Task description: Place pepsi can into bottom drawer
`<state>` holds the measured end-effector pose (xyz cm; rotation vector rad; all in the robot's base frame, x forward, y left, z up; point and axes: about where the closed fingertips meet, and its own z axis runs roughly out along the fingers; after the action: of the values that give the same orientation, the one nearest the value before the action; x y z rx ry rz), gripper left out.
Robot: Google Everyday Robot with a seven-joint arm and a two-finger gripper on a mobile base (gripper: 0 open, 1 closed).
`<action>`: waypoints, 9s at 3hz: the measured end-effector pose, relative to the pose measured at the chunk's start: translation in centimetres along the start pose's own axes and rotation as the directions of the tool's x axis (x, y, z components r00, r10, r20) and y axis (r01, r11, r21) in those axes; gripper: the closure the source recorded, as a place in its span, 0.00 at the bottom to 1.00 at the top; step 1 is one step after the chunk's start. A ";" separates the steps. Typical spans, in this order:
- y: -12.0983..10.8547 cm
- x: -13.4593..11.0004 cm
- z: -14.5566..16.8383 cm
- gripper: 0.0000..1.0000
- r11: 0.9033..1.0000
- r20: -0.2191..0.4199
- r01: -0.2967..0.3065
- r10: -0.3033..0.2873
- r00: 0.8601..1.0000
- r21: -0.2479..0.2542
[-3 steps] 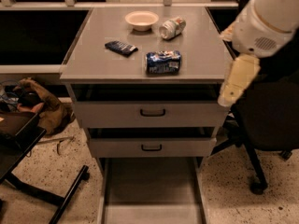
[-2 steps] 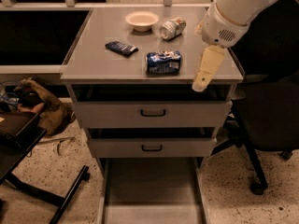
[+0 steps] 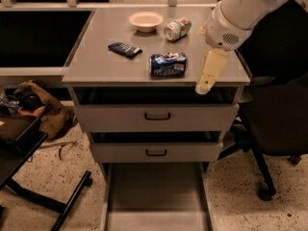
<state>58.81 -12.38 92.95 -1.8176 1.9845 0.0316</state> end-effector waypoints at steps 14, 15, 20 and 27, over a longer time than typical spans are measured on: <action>1.7 -4.8 11.8 1.00 0.999 0.366 0.007 -0.022 0.930 0.041; 4.6 -4.3 12.6 1.00 0.999 0.379 -0.012 -0.006 0.925 0.046; 15.1 1.2 23.0 1.00 0.992 0.364 -0.126 0.116 0.924 0.003; 23.2 5.8 44.7 1.00 0.964 0.337 -0.257 0.264 0.904 -0.066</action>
Offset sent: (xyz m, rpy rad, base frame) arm 0.0936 0.0234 -0.0392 0.2124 -0.1612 0.0555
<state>50.19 -0.91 44.37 -1.4262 1.9579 0.4249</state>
